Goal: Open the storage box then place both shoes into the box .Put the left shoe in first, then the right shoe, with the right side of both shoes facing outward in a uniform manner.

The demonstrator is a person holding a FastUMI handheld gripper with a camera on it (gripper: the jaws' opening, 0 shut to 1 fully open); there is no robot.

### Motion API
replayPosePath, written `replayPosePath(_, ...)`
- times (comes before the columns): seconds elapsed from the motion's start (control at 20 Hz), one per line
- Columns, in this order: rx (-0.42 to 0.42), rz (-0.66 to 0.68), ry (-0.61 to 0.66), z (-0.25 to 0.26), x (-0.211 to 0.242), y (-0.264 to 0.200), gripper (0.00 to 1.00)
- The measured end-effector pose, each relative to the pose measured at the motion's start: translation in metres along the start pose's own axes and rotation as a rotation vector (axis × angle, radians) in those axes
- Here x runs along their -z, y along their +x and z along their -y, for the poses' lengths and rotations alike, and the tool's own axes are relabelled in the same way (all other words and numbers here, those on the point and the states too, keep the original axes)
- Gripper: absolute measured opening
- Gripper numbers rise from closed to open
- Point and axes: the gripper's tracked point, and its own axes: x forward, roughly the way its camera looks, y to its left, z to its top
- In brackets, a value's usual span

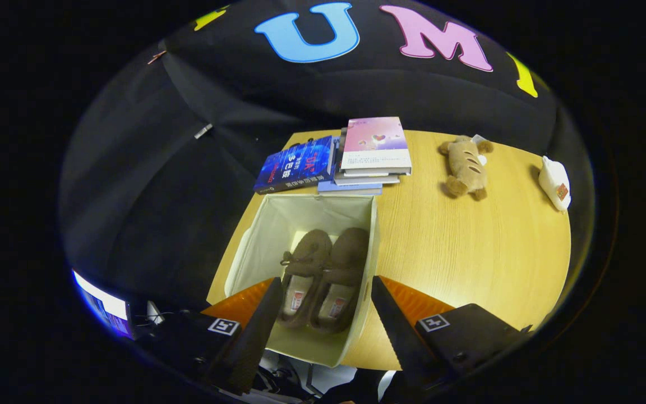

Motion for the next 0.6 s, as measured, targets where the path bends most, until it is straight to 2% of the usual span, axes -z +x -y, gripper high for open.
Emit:
replayPosePath(0.35, 0.053, 0.237, -0.024, 0.056, -0.038, -0.059, 0.99)
replayPosePath(0.6, 0.154, 0.427, -0.028, 0.120, -0.083, -0.114, 0.99)
